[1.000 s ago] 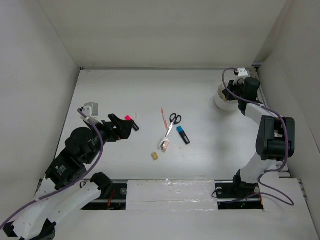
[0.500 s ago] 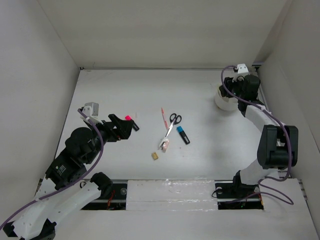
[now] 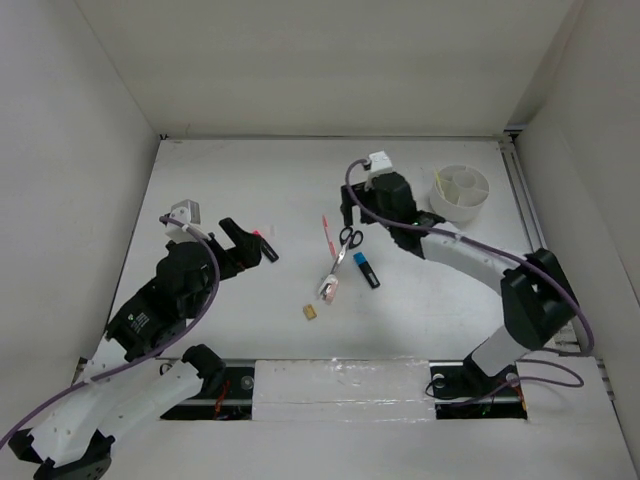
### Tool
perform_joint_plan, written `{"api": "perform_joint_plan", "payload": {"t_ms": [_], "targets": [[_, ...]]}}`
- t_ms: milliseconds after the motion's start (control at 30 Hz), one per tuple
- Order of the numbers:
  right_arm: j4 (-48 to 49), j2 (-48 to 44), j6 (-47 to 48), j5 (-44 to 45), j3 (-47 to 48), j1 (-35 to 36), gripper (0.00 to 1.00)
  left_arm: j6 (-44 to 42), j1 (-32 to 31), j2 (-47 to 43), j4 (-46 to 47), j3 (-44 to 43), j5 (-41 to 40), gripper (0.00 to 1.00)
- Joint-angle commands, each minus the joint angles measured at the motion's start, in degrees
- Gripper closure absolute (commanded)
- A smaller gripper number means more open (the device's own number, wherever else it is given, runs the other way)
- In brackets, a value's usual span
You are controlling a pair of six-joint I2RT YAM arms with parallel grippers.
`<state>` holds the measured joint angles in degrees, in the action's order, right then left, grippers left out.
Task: Sort the stationery into containers
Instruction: Pick up the pen from the center of the board.
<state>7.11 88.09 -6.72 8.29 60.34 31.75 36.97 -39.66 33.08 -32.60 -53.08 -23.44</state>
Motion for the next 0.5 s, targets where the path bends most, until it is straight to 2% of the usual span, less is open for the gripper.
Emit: {"api": "perform_joint_plan", "payload": {"t_ms": [0, 100, 133, 233, 267, 300, 367, 467], "targets": [[-6.84, 5.92, -9.26, 9.80, 5.47, 6.73, 0.00, 4.68, -0.07, 1.72, -3.43, -2.29, -6.00, 0.00], [-16.85, 12.95, -12.25, 14.12, 15.11, 12.44, 0.05, 6.35, 1.43, 2.25, -3.96, -2.29, -7.40, 0.00], [-18.35, 17.50, -12.87, 14.73, 17.08, 13.24, 0.08, 6.36, 2.12, 2.25, -3.96, -2.81, -7.41, 0.00], [-23.28, 23.59, -14.02, 15.26, 22.79, 14.48, 0.19, 6.36, 2.13, 2.25, -4.58, -2.82, -7.41, 0.00], [-23.29, 24.14, -14.02, 15.26, 22.81, 14.48, 0.20, 6.36, 2.13, 2.25, -4.58, -2.82, -7.41, 0.00], [-22.76, 24.14, -14.63, 15.26, 22.81, 15.09, 0.29, 6.36, 2.13, 2.25, -4.58, -2.82, -7.41, 0.00], [-21.27, 24.14, -14.64, 14.47, 21.33, 15.10, 0.38, 6.36, 2.13, 2.25, -4.58, -2.82, -7.41, 0.00], [-20.56, 24.66, -15.16, 13.94, 21.31, 15.10, 0.38, 6.36, 2.13, 2.78, -4.58, -2.82, -7.41, 0.00]]}}
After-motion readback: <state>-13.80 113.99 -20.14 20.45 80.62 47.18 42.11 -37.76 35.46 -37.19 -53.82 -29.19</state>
